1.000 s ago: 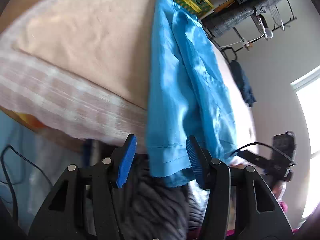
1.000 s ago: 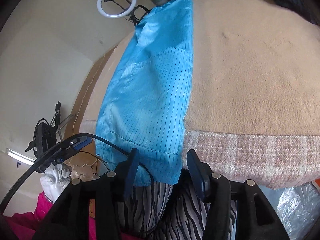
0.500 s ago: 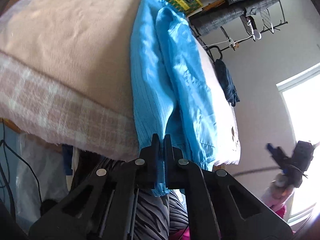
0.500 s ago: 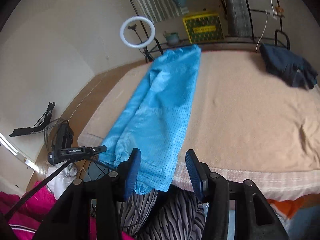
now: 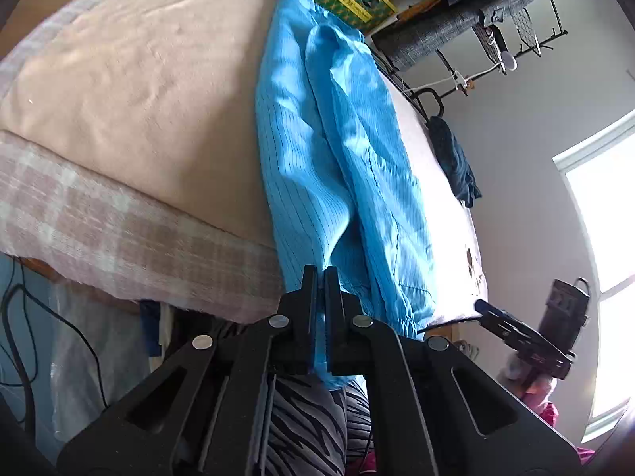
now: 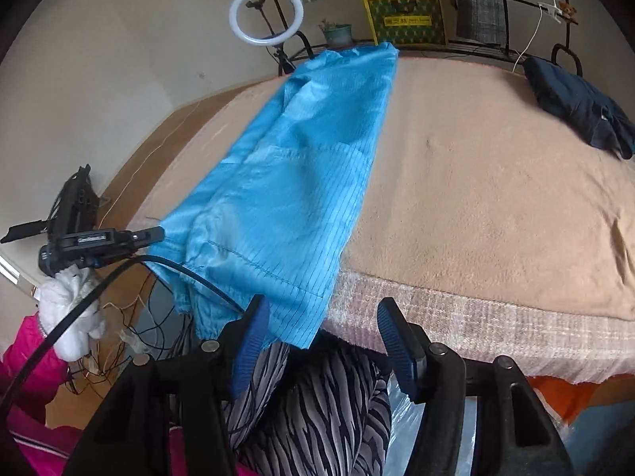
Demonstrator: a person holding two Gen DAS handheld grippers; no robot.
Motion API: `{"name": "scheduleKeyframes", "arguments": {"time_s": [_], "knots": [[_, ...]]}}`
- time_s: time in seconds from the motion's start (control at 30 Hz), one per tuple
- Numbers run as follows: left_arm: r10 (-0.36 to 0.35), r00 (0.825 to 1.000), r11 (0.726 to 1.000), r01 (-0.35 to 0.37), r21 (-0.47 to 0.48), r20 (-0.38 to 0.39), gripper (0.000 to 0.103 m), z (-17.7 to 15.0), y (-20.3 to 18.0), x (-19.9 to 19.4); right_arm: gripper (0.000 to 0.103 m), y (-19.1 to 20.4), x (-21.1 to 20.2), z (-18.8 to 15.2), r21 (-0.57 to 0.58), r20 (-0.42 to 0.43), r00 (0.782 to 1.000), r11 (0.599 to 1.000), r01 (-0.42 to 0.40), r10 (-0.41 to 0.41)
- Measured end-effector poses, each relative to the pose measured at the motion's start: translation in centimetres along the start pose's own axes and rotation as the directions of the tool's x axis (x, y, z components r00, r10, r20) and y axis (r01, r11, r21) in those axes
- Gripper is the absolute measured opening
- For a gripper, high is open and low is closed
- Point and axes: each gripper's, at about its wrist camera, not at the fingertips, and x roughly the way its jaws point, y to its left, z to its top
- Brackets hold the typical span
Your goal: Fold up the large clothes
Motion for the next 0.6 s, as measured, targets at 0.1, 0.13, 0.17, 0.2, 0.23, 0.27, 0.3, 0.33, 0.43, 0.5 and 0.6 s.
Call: {"name": "scheduleKeyframes", "arguments": {"time_s": [0.1,0.13,0.17,0.2,0.23,0.27,0.3,0.33,0.43,0.5,0.6], "knots": [[0.006,1.000,1.000,-0.006,-0.009,0.020,0.000,0.4,0.2,-0.8,0.060,-0.5,2.3,0.6,0.053,-0.006,0.997,0.996,-0.072,0.072],[0.011,1.000,1.000,-0.010,-0.010,0.026,0.000,0.5,0.2,-0.9,0.060,-0.6,3.1,0.8,0.064,-0.015,0.996,0.995,-0.083,0.084],[0.013,0.999,1.000,-0.013,-0.012,0.032,0.000,0.6,0.2,-1.0,0.060,-0.6,3.8,1.1,0.075,-0.021,0.995,0.993,-0.095,0.096],[0.010,0.999,1.000,-0.010,-0.013,0.034,0.000,0.6,0.2,-1.1,0.060,-0.7,4.6,1.3,0.092,-0.029,0.992,0.989,-0.117,0.120],[0.011,0.999,1.000,-0.011,-0.013,0.034,0.000,0.7,0.2,-1.0,0.061,-0.8,5.5,1.6,0.112,-0.043,0.988,0.983,-0.145,0.150],[0.010,0.999,1.000,-0.010,-0.012,0.032,0.000,0.6,0.1,-0.9,0.060,-0.8,6.4,1.7,0.128,-0.058,0.985,0.980,-0.155,0.163],[-0.001,1.000,1.000,0.001,-0.007,0.021,0.000,0.5,0.0,-0.7,0.060,-0.9,7.2,1.7,0.136,-0.075,0.986,0.981,-0.139,0.150],[-0.001,1.000,1.000,0.002,-0.007,0.020,0.000,0.4,0.0,-0.6,0.059,-0.8,7.9,1.7,0.134,-0.088,0.988,0.985,-0.113,0.126],[0.008,1.000,1.000,-0.008,-0.029,0.006,0.000,0.2,0.4,-0.3,0.032,-0.4,9.0,1.6,0.125,-0.112,0.988,0.988,-0.090,0.104],[0.020,1.000,0.999,-0.021,-0.050,-0.008,0.019,0.0,0.9,0.2,0.000,-0.5,9.0,1.5,0.127,-0.125,0.984,0.985,-0.113,0.129],[0.012,1.000,0.996,-0.014,-0.093,-0.018,0.050,-0.2,1.8,1.2,0.000,-2.0,7.3,1.0,0.150,-0.092,0.986,0.981,-0.123,0.138]]}}
